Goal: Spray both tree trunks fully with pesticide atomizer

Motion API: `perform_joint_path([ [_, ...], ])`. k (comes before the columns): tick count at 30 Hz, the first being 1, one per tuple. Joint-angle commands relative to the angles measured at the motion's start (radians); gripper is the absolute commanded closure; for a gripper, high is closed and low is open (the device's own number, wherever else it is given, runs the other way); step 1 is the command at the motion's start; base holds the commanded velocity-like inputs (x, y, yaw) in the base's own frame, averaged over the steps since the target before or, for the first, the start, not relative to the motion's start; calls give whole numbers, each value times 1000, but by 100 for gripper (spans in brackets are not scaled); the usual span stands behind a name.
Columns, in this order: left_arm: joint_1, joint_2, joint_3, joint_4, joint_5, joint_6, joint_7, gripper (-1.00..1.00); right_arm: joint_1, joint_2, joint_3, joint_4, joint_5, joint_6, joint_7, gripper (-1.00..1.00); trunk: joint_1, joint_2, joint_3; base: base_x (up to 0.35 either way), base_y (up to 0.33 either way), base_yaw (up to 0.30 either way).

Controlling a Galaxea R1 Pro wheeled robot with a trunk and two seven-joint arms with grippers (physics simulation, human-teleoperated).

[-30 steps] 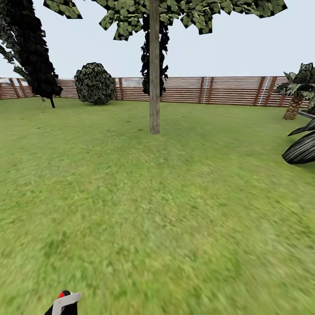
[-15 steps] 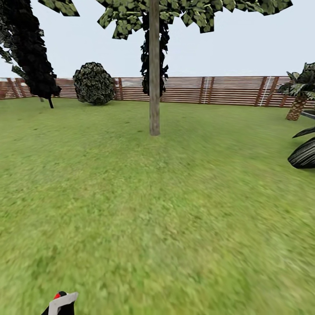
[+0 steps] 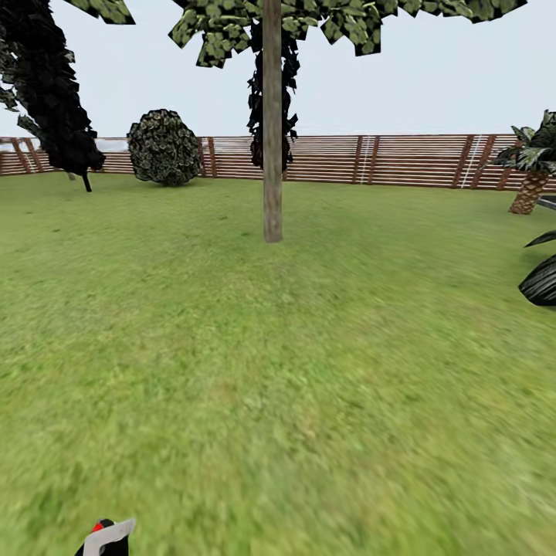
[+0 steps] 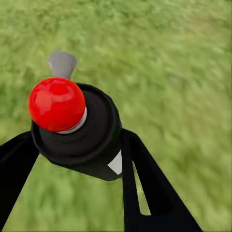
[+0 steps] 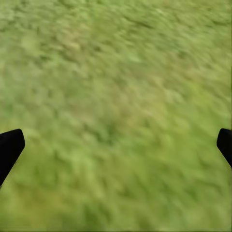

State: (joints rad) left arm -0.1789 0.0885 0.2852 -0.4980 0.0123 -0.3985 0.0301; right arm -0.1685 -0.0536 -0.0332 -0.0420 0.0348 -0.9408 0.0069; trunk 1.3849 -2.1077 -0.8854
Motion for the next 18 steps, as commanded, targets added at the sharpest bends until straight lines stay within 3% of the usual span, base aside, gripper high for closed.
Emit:
perform_joint_path([
  [1, 0, 1, -1, 1, 1, -3, 2, 100, -1, 0, -4, 1, 4, -3, 1, -100, 0, 0, -1, 340, 0, 0],
  [18, 2, 3, -3, 2, 0, -18, 1, 100, 0, 0, -4, 1, 4, -3, 1, -100, 0, 0, -1, 340, 0, 0],
])
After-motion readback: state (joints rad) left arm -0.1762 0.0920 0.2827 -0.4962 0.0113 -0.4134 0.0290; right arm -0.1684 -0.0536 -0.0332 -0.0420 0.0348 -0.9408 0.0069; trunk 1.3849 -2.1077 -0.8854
